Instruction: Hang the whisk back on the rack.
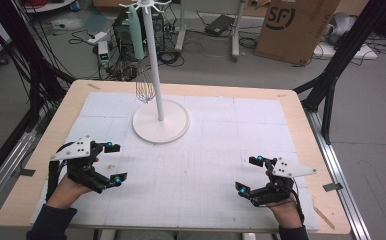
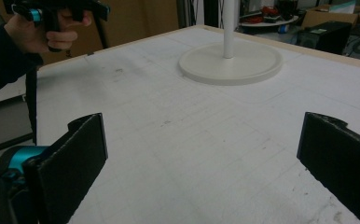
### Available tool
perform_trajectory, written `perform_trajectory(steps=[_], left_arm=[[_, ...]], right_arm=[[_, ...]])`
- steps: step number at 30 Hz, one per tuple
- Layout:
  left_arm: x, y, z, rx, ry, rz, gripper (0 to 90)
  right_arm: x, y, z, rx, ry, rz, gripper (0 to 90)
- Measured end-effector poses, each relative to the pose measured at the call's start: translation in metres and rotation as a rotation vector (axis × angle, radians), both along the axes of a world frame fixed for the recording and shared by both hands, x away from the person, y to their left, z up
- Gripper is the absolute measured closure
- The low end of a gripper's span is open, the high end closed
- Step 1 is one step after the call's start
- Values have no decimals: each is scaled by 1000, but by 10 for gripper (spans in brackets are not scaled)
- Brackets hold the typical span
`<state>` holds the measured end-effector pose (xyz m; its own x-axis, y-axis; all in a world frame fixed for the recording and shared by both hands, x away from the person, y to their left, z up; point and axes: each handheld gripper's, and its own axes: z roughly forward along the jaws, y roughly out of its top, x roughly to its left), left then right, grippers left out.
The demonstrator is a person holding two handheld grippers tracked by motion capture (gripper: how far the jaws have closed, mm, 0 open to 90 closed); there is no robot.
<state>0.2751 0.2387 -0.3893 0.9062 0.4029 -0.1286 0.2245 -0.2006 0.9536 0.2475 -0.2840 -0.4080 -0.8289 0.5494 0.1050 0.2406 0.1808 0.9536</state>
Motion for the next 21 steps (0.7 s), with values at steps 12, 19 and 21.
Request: perform_trajectory(steps=[12, 19, 21], left_arm=[[-6, 3, -11, -36, 4, 8, 17], [-7, 3, -17, -36, 9, 9, 17], [-7, 4, -18, -41, 10, 12, 17]], right_arm=[[-3, -1, -1, 1, 1, -5, 5], [-3, -2, -1, -1, 8, -8, 4], [-3, -1, -1, -2, 9, -9, 5]])
